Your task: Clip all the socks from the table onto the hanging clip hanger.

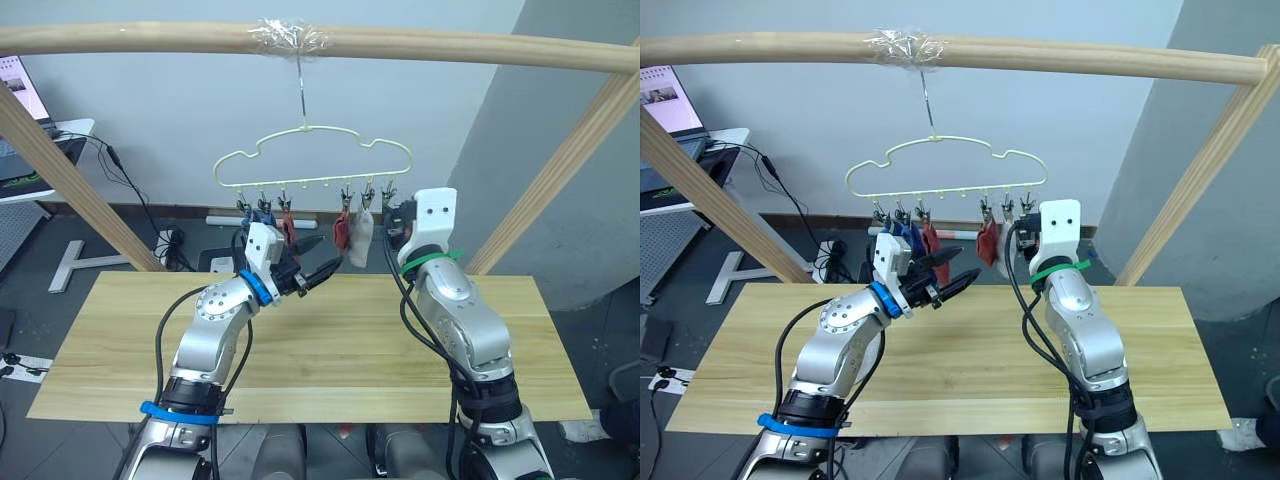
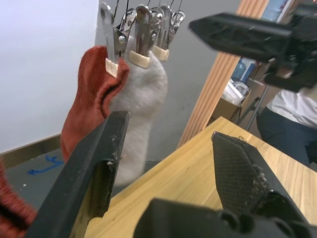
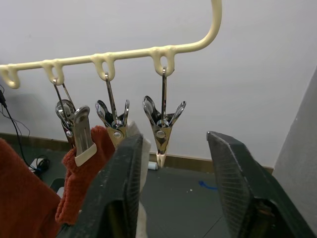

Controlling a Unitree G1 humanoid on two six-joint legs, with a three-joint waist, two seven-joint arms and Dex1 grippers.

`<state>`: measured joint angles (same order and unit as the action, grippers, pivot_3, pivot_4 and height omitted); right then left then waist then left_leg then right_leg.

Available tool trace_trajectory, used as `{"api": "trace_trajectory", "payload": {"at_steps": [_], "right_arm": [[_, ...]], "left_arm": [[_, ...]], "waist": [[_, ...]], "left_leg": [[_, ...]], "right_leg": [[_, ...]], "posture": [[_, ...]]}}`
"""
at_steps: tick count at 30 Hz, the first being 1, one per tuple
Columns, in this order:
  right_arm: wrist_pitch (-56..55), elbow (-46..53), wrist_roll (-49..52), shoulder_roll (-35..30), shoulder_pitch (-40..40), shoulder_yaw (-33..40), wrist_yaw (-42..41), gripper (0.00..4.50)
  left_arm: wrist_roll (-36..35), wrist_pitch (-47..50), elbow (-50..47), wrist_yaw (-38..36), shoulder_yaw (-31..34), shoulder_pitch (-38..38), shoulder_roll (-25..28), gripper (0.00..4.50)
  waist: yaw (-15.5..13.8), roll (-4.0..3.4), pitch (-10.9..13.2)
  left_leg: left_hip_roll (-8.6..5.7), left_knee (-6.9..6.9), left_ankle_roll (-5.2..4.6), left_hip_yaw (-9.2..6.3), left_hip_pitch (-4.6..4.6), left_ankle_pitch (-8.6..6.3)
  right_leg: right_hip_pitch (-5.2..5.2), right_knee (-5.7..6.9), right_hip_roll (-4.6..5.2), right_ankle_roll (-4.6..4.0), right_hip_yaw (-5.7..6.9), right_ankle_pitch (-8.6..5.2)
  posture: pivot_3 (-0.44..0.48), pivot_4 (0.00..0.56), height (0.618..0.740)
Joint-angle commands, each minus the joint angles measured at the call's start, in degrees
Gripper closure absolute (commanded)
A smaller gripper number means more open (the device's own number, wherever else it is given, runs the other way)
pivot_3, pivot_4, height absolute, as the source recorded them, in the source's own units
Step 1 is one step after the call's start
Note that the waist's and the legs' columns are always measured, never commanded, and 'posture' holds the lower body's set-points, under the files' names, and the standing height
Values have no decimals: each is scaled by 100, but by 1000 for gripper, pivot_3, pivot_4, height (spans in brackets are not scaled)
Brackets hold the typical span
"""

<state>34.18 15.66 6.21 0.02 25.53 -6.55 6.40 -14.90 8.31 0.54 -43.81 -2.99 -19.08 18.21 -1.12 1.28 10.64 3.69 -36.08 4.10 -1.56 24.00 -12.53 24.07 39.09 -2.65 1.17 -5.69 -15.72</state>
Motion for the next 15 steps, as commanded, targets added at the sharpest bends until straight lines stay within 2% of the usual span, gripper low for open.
{"api": "trace_trajectory", "payload": {"at_steps": [1, 15], "right_arm": [[-226, -35, -70, 112, 244, 47, -53, 2407], [-485, -687, -209, 322, 662, 247, 26, 2407]], "left_arm": [[-115, 16, -298, -1, 59, 26, 66, 1439], [-166, 5, -375, -45, 50, 94, 102, 1439]], "waist": [[-22, 0, 0], [-39, 0, 0]], "left_leg": [[0, 0, 0, 0, -1, 0], [0, 1, 0, -1, 0, 0]], "right_leg": [[0, 0, 0, 0, 1, 0], [0, 1, 0, -22, 2, 12]], "posture": [[192, 146, 740], [203, 150, 740]]}}
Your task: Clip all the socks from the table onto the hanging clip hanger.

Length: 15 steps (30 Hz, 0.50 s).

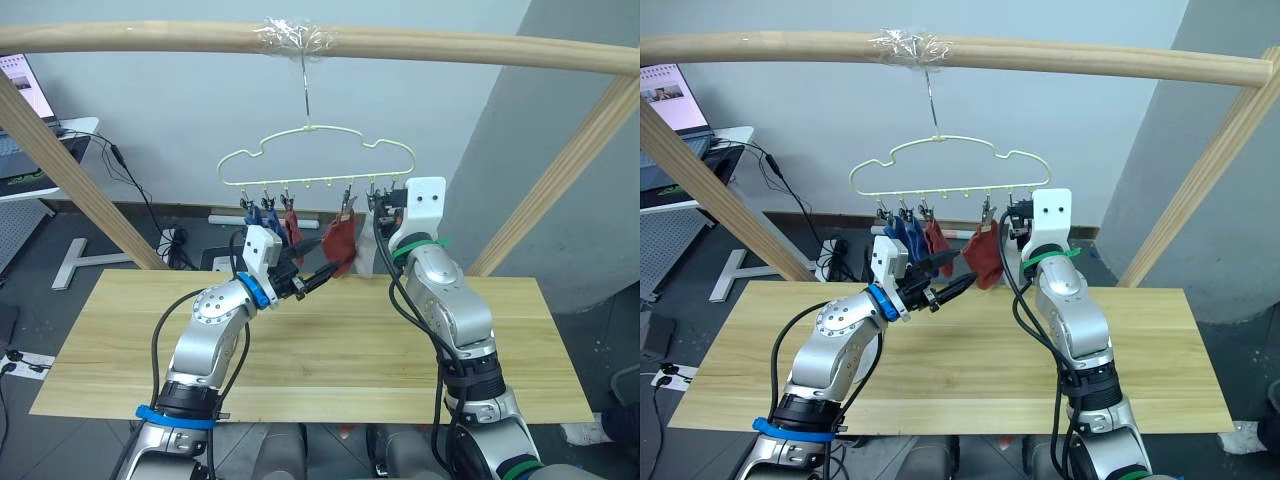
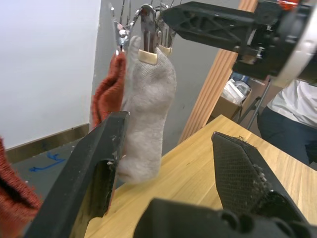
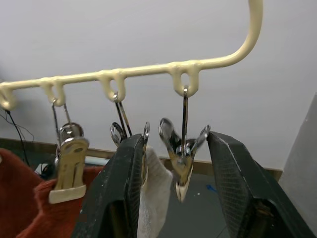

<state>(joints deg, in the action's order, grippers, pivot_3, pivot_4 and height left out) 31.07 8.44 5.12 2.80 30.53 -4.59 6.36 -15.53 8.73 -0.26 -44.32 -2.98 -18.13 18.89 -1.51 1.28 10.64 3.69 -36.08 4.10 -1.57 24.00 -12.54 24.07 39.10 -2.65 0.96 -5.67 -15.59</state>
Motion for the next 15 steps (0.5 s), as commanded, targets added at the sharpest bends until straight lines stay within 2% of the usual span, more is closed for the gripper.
{"api": "trace_trajectory", "payload": {"at_steps": [1, 9, 15], "right_arm": [[-182, 20, -111, 46, 171, 55, 28, 2407], [-227, -36, -202, 87, 211, 72, -10, 2407], [-206, 597, -247, 16, -275, -138, -221, 2407]], "left_arm": [[-104, -38, -296, 5, 48, -2, 33, 1439], [-88, -41, -298, -10, 47, 10, 54, 1439], [-86, -56, -323, 1, 58, 51, 69, 1439]], "waist": [[1, 0, 0], [1, 0, 0], [-5, 0, 0]], "left_leg": [[0, 0, 0, 1, 0, 0], [0, 0, 0, 1, 0, 0], [0, 1, 0, 1, 0, 0]], "right_leg": [[0, 0, 0, -1, -1, 1], [0, 1, 0, -2, -1, 1], [1, 0, 0, -3, -1, 1]], "posture": [[203, 150, 740], [205, 151, 740], [208, 157, 740]]}}
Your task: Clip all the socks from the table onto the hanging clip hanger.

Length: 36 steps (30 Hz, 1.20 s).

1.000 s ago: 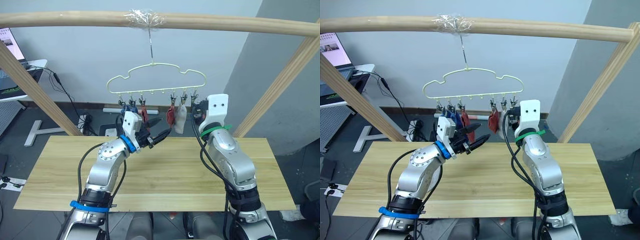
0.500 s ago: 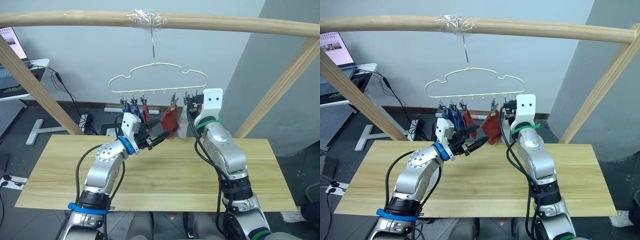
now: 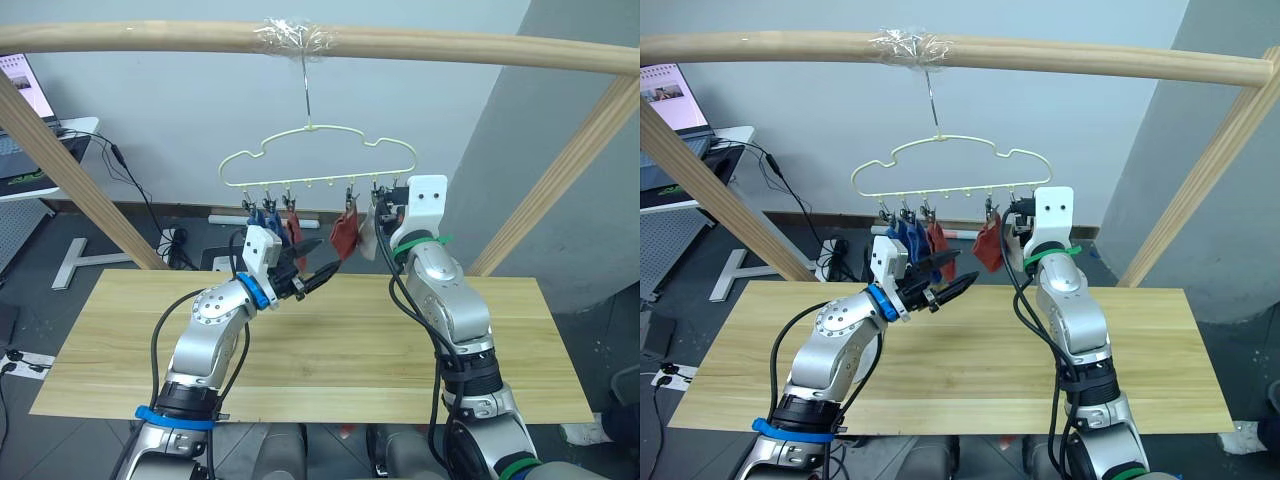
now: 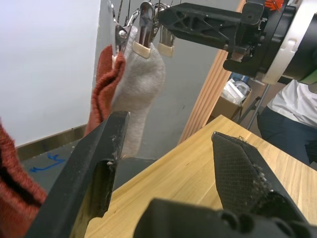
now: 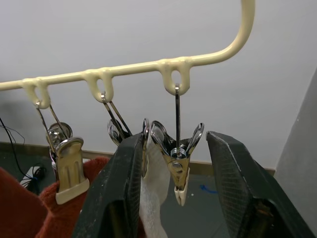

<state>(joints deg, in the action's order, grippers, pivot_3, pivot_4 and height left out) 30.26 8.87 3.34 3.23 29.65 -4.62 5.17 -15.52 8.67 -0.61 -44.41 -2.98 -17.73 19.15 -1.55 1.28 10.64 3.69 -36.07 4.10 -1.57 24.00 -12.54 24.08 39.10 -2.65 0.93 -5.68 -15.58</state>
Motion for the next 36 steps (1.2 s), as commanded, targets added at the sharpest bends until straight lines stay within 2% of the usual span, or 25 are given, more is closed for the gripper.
{"api": "trace_trajectory", "payload": {"at_steps": [1, 10, 20, 36], "right_arm": [[-105, 634, -80, -32, -267, -137, -97, 2407], [84, 643, -147, -6, -352, -167, -80, 2407], [-120, -294, -158, 73, 440, 182, 18, 2407], [-253, -711, -96, 192, 727, 285, -107, 2407]], "left_arm": [[-89, -43, -295, 23, 63, 12, 43, 1439], [-104, -35, -291, 11, 64, 2, 59, 1439], [-83, -28, -307, 21, 42, -38, 50, 1439], [-98, 15, -449, 131, 42, 32, 51, 1439]], "waist": [[-2, 0, 0], [2, 0, 0], [-1, 0, 0], [-15, 0, 0]], "left_leg": [[0, 0, 0, -1, 1, 0], [0, -2, -2, 0, -5, 2], [0, -1, -2, 2, -3, 2], [0, 0, -2, 0, -2, 2]], "right_leg": [[0, -1, 0, 0, 0, 0], [-1, 5, 0, 6, 0, -3], [-1, 3, 0, 1, 0, 0], [0, 3, 0, -4, 1, 3]], "posture": [[208, 157, 740], [204, 156, 740], [209, 155, 740], [230, 155, 740]]}}
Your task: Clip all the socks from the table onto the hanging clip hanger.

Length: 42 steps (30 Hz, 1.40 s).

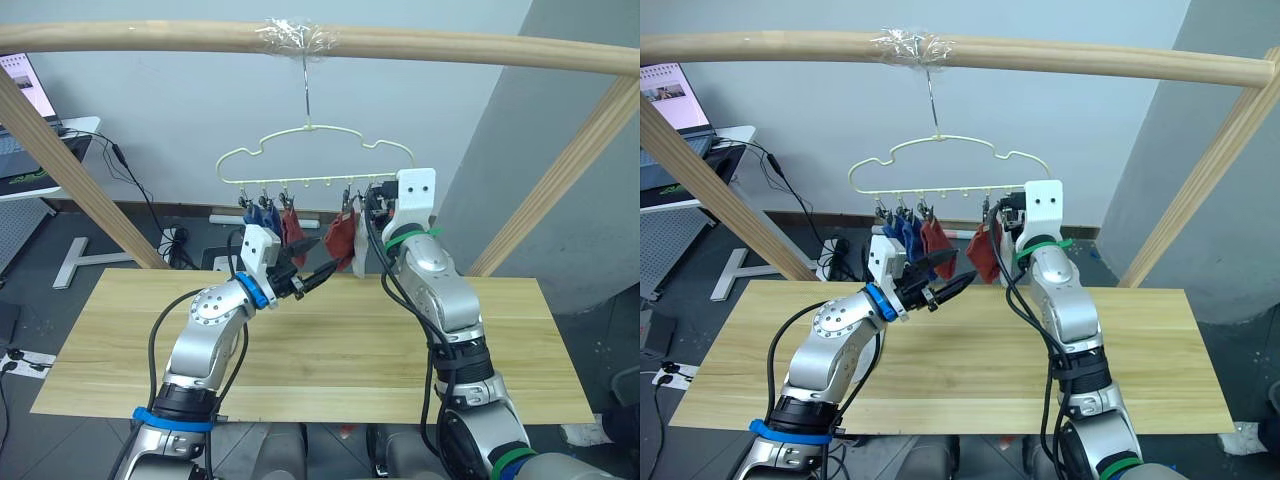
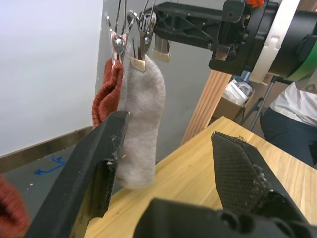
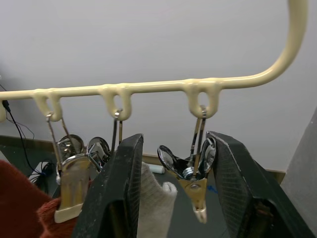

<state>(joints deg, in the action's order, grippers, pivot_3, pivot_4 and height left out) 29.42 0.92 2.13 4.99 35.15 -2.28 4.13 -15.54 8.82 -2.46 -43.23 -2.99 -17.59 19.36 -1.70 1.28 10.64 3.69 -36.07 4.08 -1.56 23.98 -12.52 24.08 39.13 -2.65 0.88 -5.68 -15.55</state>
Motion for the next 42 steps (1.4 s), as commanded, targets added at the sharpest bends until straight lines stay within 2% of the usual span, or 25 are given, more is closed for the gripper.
{"api": "trace_trajectory", "payload": {"at_steps": [1, 3, 6, 9, 12, 18, 21, 24, 27, 29, 32, 38, 39, 42], "right_arm": [[-176, 73, 22, 15, 181, 57, -8, 2407], [-199, 35, 34, 30, 212, 87, -18, 2407], [-261, -52, 70, 62, 264, 128, -42, 2944], [-292, -95, 10, 6, 264, 97, -52, 3981], [-303, -66, 28, -24, 235, 134, -49, 4470], [-104, 398, 277, -404, -16, 204, -522, 4489], [290, 663, 489, -732, -86, 84, -1040, 4489], [722, 1071, 772, -999, -209, 129, -1393, 4500], [916, 1288, 800, -1173, -261, 122, -1498, 4500], [1064, 1432, 879, -1233, -285, 196, -1520, 4500], [1413, 1706, 986, -1436, -367, 297, -1596, 4500], [1683, 1817, 1017, -1441, -395, 428, -1438, 4500], [1713, 1832, 1023, -1448, -379, 440, -1431, 4500], [1775, 1839, 1037, -1459, -348, 462, -1392, 4500]], "left_arm": [[-95, 2, -262, 17, 39, 15, 27, 1439], [-100, 11, -272, 21, 45, 16, 27, 1439], [-115, 11, -300, 23, 73, 12, 28, 1439], [-124, 15, -310, 24, 73, 10, 19, 1439], [-143, 15, -358, 21, 61, 39, 7, 1439], [-16, -124, -309, 84, 116, 244, 64, 1439], [159, -293, 149, 250, 368, 397, 249, 1439], [495, -446, 809, 568, 609, 581, 616, 868], [641, -545, 1132, 740, 701, 631, 765, 34], [892, -566, 1455, 1004, 757, 621, 920, 34], [1482, -350, 2473, 1590, 721, 342, 1277, 34], [1737, -448, 3878, 1952, 600, -309, 1205, 34], [1711, -422, 4123, 1952, 624, -419, 1165, 34], [1338, -89, 4687, 1361, 708, -679, 995, 34]], "waist": [[-1, 0, 0], [0, 0, 0], [-1, 0, 0], [-5, 0, 0], [-14, 0, 0], [-24, 0, 0], [-16, -1, 0], [-3, -2, -1], [-10, -2, -1], [-25, -1, -1], [-85, 0, -2], [-181, 2, -4], [-188, 5, -5], [-206, 7, -6]], "left_leg": [[0, 0, 0, 0, 0, 0], [0, 0, 0, 1, 0, 0], [0, 0, 0, 0, 0, 0], [0, 0, 0, 0, 0, 0], [0, 0, 0, 0, 1, 0], [0, 0, 0, 1, 0, 0], [0, 0, 0, 1, 0, 0], [3, 0, -1, 0, -8, 0], [3, 1, -1, -1, -7, 0], [1, -1, -1, 2, -3, 0], [0, -2, -1, 1, -4, 0], [-1, -1, -1, 1, -2, 0], [-1, -2, -1, 1, -1, 0], [-2, -1, -1, 2, 0, 0]], "right_leg": [[0, 0, 0, 0, 0, 0], [0, 0, 0, 0, 0, 0], [0, 1, 0, -1, 0, 0], [0, 1, 0, -1, 0, 0], [0, 0, 0, -1, 0, 0], [0, 0, 0, -1, 0, 1], [0, 0, 0, -1, -1, 1], [0, 8, -3, 0, -1, -1], [1, 9, -3, 1, 1, -3], [1, 7, 0, 2, 1, -4], [0, 6, 2, 4, 2, -4], [0, 3, 1, 3, 7, -4], [1, 3, 1, 0, 7, -2], [0, 3, 1, -2, 7, -1]], "posture": [[233, 154, 740], [233, 154, 740], [238, 151, 740], [240, 148, 740], [237, 145, 740], [231, 143, 740], [228, 142, 740], [214, 142, 740], [214, 142, 740], [215, 143, 740], [231, 143, 740], [226, 140, 740], [226, 143, 740], [226, 143, 740]]}}
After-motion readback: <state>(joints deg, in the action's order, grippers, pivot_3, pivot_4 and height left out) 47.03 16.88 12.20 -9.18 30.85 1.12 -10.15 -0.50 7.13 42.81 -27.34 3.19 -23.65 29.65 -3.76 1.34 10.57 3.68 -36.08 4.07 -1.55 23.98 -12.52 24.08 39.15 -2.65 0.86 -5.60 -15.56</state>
